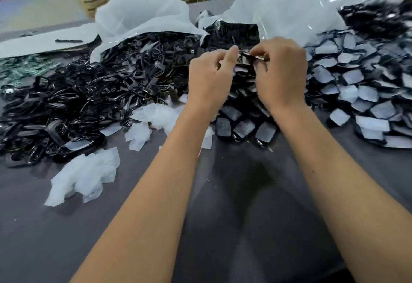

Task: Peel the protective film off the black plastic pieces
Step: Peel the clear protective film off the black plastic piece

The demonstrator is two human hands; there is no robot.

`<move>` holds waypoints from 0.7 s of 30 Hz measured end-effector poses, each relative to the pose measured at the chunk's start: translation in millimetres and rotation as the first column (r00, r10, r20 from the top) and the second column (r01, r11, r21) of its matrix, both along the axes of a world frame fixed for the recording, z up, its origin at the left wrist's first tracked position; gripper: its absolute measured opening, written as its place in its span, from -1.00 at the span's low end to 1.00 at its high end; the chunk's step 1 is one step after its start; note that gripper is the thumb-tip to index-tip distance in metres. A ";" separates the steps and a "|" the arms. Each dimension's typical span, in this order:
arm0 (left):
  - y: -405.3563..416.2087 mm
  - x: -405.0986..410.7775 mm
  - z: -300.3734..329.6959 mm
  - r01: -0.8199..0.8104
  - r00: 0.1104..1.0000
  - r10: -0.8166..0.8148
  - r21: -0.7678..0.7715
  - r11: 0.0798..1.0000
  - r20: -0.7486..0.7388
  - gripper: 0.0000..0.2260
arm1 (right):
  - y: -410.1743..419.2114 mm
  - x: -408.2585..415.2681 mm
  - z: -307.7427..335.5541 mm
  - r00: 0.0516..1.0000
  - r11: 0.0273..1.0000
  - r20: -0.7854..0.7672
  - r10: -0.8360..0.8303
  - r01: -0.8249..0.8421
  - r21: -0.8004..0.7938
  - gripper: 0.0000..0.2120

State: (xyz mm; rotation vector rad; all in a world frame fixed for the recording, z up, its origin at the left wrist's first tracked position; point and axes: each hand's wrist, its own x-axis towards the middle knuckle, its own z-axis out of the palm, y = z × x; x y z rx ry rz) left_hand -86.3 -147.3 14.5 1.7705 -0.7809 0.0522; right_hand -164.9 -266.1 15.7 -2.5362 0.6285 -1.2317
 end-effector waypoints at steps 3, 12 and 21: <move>-25.3 -9.9 4.7 -0.061 0.981 0.039 0.109 0.992 0.191 -0.51 | -25.9 -4.3 3.0 0.994 0.996 -0.072 -0.085 0.086 0.019 -0.71; -24.3 -10.7 -15.1 -0.263 0.958 0.251 0.072 0.962 0.137 -0.70 | -30.5 -1.2 14.2 0.995 0.996 -0.079 -0.062 0.067 0.065 -0.69; 56.2 19.8 -30.2 -0.503 0.858 0.423 0.311 0.807 0.290 -0.78 | 68.3 53.0 7.7 0.947 0.954 -0.143 0.288 -0.270 0.128 -0.75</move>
